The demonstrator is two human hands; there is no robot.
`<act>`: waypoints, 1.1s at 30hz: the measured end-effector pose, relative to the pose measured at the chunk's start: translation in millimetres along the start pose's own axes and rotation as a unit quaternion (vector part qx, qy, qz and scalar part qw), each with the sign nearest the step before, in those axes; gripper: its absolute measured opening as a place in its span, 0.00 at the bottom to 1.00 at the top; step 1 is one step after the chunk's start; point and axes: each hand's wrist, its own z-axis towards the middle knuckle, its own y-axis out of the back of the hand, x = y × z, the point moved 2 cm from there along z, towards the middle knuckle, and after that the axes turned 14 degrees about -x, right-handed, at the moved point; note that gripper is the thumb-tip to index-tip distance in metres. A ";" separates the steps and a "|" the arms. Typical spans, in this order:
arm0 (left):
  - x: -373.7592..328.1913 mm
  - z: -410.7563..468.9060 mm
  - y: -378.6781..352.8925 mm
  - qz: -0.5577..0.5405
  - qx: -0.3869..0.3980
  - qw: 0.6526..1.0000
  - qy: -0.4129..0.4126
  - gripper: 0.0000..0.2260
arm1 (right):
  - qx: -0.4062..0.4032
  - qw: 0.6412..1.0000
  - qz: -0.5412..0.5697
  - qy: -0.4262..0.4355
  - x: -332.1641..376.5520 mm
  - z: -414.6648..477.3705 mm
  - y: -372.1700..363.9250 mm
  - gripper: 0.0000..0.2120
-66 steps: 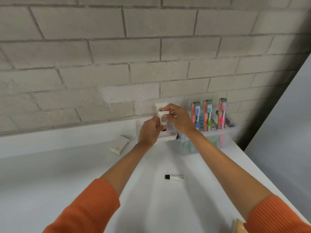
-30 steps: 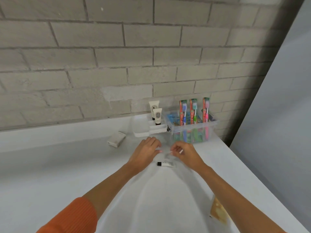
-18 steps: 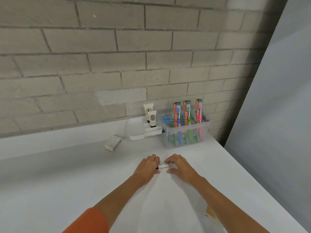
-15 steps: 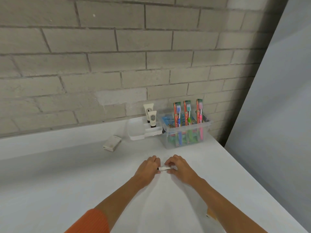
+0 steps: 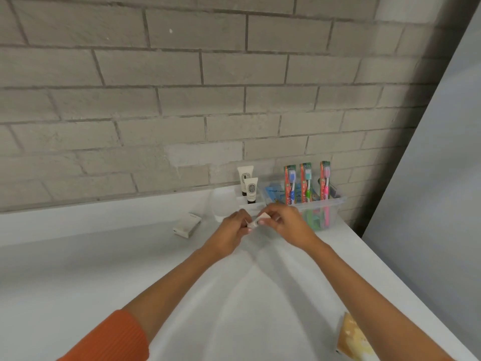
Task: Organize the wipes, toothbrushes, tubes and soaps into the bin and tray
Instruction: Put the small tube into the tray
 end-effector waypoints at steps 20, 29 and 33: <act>39.7 65.5 16.0 -0.013 -0.118 0.992 0.036 0.07 | 0.022 0.962 -0.244 0.123 41.4 107.3 -33.8 0.13; 52.0 76.6 2.5 0.009 -0.115 0.992 0.044 0.09 | 0.039 0.948 -0.284 0.137 30.2 119.1 -46.4 0.12; 53.8 79.4 -0.7 0.009 -0.120 0.992 0.047 0.08 | 0.034 0.943 -0.298 0.141 27.8 122.3 -51.2 0.12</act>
